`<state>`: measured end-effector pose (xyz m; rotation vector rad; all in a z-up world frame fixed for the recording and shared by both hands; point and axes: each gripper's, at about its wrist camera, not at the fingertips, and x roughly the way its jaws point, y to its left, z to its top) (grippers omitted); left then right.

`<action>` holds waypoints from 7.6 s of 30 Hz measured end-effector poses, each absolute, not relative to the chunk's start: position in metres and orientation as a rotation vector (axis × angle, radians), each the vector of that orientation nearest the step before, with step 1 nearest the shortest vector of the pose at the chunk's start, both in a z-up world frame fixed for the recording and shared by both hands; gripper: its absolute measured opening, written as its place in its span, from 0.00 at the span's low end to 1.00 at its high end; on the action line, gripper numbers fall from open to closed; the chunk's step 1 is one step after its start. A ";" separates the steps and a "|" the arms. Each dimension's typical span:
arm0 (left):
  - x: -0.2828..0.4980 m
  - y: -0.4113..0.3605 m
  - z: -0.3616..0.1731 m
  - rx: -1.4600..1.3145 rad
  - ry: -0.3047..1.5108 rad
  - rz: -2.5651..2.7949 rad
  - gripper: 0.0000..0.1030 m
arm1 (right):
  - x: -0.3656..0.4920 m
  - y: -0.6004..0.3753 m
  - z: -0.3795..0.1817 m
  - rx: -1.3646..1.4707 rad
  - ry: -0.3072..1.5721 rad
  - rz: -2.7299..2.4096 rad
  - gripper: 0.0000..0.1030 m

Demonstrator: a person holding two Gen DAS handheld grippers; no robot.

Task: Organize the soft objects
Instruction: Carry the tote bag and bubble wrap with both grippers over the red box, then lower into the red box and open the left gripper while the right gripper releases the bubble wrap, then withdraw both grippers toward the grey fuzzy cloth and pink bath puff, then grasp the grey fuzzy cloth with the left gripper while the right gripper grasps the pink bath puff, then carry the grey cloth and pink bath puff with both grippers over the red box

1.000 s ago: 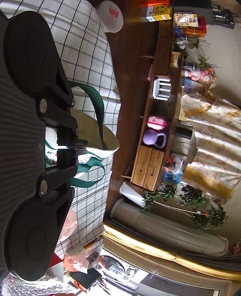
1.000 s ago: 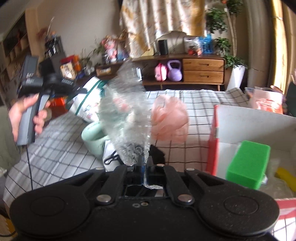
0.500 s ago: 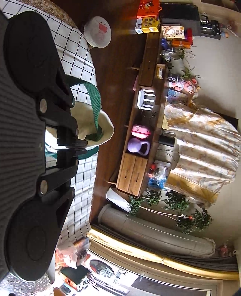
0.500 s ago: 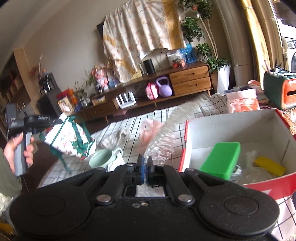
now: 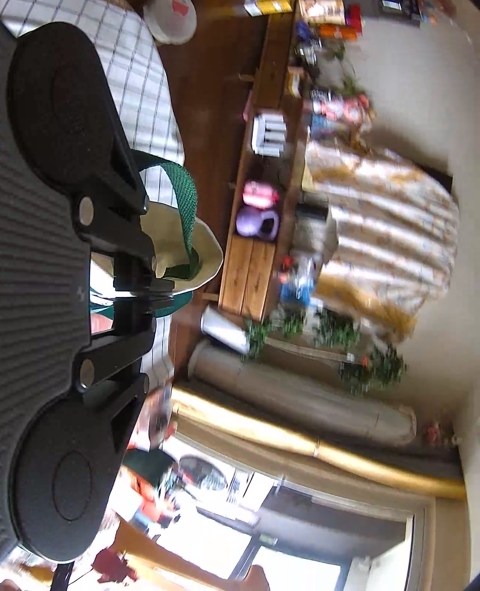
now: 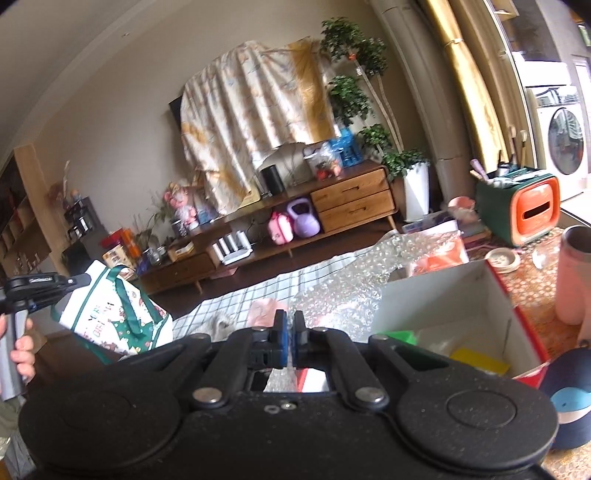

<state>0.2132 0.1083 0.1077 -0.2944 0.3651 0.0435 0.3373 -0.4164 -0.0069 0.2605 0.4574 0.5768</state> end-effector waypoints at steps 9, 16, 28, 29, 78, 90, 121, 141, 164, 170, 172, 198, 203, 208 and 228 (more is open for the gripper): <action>0.243 0.009 0.119 -0.246 0.372 -0.173 0.02 | 0.360 -0.449 -0.003 0.274 0.427 0.500 0.01; 0.272 -0.072 0.111 -0.202 0.402 -0.314 0.02 | 0.382 -0.472 -0.009 0.257 0.425 0.429 0.01; 0.318 -0.160 0.091 -0.208 0.423 -0.489 0.02 | 0.412 -0.502 -0.011 0.173 0.400 0.335 0.01; 0.322 -0.162 0.088 -0.214 0.426 -0.494 0.02 | 0.413 -0.503 -0.013 0.167 0.402 0.331 0.01; 0.376 -0.132 -0.053 -0.114 0.813 -0.279 0.05 | 0.458 -0.453 -0.126 0.212 0.832 0.398 0.27; 0.349 -0.118 -0.036 -0.158 0.773 -0.268 0.72 | 0.436 -0.463 -0.106 0.169 0.760 0.386 0.65; 0.160 -0.039 0.023 -0.151 0.556 -0.113 0.83 | 0.286 -0.407 -0.026 0.097 0.531 0.496 0.95; 0.159 0.082 0.025 -0.233 0.524 -0.005 1.00 | 0.286 -0.306 -0.017 -0.051 0.538 0.673 1.00; 0.359 0.227 -0.029 -0.260 0.647 0.087 1.00 | 0.457 -0.189 -0.050 -0.176 0.703 0.634 1.00; 0.402 0.231 -0.067 -0.250 0.704 0.093 1.00 | 0.498 -0.157 -0.074 -0.223 0.738 0.579 1.00; 0.413 0.231 -0.078 -0.268 0.733 0.082 1.00 | 0.509 -0.150 -0.085 -0.220 0.767 0.577 1.00; 0.447 0.226 -0.141 -0.133 0.846 0.114 0.45 | 0.546 -0.112 -0.157 -0.268 0.875 0.474 0.65; 0.439 0.234 -0.135 -0.170 0.822 0.148 0.27 | 0.542 -0.117 -0.153 -0.245 0.867 0.472 0.46; 0.427 0.239 -0.124 -0.198 0.793 0.174 0.18 | 0.536 -0.126 -0.140 -0.192 0.847 0.470 0.33; 0.329 0.231 -0.011 -0.261 0.682 0.210 0.17 | 0.456 -0.184 -0.045 -0.047 0.754 0.572 0.27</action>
